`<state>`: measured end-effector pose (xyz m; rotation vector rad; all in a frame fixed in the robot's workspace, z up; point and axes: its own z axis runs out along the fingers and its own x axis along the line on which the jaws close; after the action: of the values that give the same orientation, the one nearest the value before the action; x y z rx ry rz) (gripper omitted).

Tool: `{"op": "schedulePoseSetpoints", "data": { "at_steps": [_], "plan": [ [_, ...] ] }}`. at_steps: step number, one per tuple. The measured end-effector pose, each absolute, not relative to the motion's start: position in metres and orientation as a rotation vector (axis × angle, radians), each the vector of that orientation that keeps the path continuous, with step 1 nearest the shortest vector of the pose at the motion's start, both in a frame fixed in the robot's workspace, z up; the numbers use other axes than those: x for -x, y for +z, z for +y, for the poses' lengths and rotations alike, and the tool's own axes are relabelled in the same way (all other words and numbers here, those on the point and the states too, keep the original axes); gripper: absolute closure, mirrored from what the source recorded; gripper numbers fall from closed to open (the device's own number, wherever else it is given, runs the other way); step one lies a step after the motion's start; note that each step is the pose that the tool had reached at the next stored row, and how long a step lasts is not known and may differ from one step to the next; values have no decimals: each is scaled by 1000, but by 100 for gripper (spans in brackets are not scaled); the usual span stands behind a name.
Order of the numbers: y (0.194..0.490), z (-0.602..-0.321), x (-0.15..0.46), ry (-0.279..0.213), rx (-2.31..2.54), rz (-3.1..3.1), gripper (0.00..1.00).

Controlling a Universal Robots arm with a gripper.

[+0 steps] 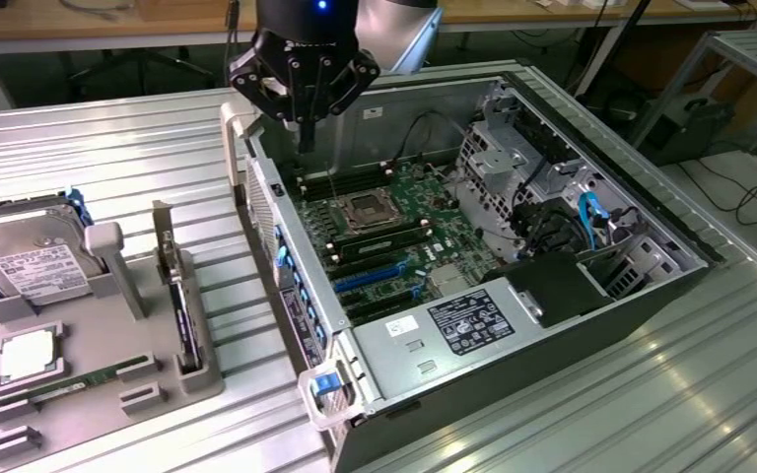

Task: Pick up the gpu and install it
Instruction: 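Reach for the gpu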

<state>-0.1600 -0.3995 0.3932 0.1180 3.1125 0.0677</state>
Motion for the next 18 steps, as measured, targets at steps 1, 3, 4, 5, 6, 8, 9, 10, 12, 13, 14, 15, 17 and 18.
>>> {"op": "schedulePoseSetpoints", "data": {
  "at_steps": [1, 3, 4, 5, 6, 8, 9, 10, 12, 13, 14, 15, 17, 18],
  "plan": [
    [393, -399, 160, 68, -118, 3112, 89],
    [393, -400, 161, 68, -118, 3113, 89],
    [393, -400, 161, 68, -118, 3112, 89],
    [393, -400, 161, 68, -118, 3112, 89],
    [393, -400, 161, 68, -118, 3112, 89],
    [393, -400, 162, 68, -118, 3113, 89],
    [393, -400, 162, 68, -118, 3113, 89],
    [393, -400, 163, 68, -118, 3112, 89],
    [393, -400, 163, 68, -118, 3112, 89],
    [393, -400, 163, 68, -118, 3112, 89],
    [393, -400, 164, 68, -118, 3112, 89],
    [393, -400, 164, 68, -118, 3112, 89],
    [393, -400, 164, 68, -118, 3113, 89],
    [393, -400, 164, 68, -118, 3113, 89]
  ]
}}
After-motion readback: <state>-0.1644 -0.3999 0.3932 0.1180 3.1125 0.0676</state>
